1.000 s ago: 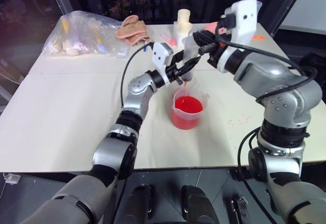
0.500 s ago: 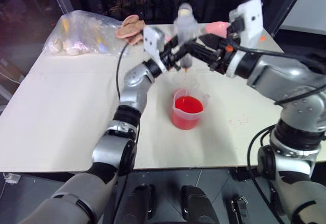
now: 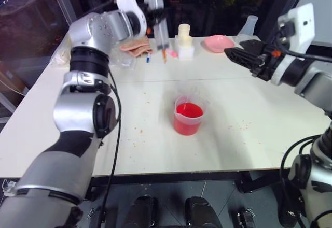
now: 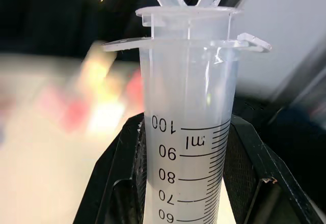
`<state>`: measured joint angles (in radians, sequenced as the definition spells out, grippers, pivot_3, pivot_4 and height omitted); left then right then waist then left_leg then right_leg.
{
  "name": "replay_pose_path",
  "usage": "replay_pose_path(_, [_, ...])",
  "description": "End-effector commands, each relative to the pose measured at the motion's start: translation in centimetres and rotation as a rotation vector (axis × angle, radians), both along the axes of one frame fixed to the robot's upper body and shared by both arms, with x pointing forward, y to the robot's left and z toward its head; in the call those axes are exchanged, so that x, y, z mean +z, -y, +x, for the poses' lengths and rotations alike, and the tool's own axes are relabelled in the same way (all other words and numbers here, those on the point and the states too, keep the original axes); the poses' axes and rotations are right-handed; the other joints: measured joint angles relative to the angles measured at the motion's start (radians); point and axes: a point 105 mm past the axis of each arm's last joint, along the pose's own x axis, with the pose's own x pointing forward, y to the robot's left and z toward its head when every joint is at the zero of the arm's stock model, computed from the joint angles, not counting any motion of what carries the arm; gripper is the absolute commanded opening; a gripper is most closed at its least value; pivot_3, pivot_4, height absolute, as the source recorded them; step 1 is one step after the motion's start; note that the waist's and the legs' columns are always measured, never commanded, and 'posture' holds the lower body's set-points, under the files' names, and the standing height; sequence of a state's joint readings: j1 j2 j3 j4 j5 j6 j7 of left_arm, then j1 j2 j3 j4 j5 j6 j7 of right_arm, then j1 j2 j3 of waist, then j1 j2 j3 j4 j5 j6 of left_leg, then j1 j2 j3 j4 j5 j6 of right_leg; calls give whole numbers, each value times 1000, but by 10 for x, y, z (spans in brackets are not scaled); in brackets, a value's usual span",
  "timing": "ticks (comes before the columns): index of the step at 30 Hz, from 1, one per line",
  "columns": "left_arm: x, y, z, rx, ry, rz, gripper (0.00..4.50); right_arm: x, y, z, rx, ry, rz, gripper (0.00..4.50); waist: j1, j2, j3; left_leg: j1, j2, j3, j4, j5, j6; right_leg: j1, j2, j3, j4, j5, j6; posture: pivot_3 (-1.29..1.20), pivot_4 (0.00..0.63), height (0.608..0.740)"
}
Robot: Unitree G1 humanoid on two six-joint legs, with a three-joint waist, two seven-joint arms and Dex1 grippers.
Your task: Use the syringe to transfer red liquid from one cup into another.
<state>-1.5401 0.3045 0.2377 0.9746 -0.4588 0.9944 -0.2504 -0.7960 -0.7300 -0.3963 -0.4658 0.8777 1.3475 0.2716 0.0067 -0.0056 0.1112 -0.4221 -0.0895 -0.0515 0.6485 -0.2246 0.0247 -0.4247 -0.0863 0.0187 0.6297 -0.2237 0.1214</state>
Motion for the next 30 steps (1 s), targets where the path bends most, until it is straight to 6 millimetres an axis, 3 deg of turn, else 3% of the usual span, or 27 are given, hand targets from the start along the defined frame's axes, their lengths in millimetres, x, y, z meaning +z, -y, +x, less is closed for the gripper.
replay_pose_path(1, [-11,-1,-9,-13,-84,130,1489,9,1,-4,-1,46,-14,2687,0,0,0,0,0,0,0,0,0,0,0,0,0,0,0,0,0,740])
replay_pose_path(15, [-108,-17,-38,66,-506,414,1489,7,-5,-3,19,49,-42,2687,3,0,-4,-2,0,0,-1,1,-3,-3,-1,3,0,0,0,0,0,740])
replay_pose_path(20, [-131,-22,-42,86,-532,445,1489,6,-5,-5,18,47,-44,2687,3,-1,-8,-2,0,0,-1,2,-5,-4,-2,3,1,0,0,0,0,740])
replay_pose_path(23, [-140,-25,-42,103,-545,452,2786,6,-6,-5,20,46,-43,2727,5,-1,-8,-2,0,0,-1,2,-5,-4,-2,3,0,0,0,0,0,740])
replay_pose_path(29, [-144,-28,-42,127,-562,443,4418,6,-5,-5,16,43,-44,2727,5,-2,-11,-3,0,0,-1,2,-5,-4,-2,3,0,0,-1,0,0,740])
replay_pose_path(30, [-141,-28,-43,126,-563,437,4468,6,-5,-5,15,43,-46,2727,4,-2,-11,-3,0,0,-1,2,-6,-4,-2,3,0,0,0,0,0,740])
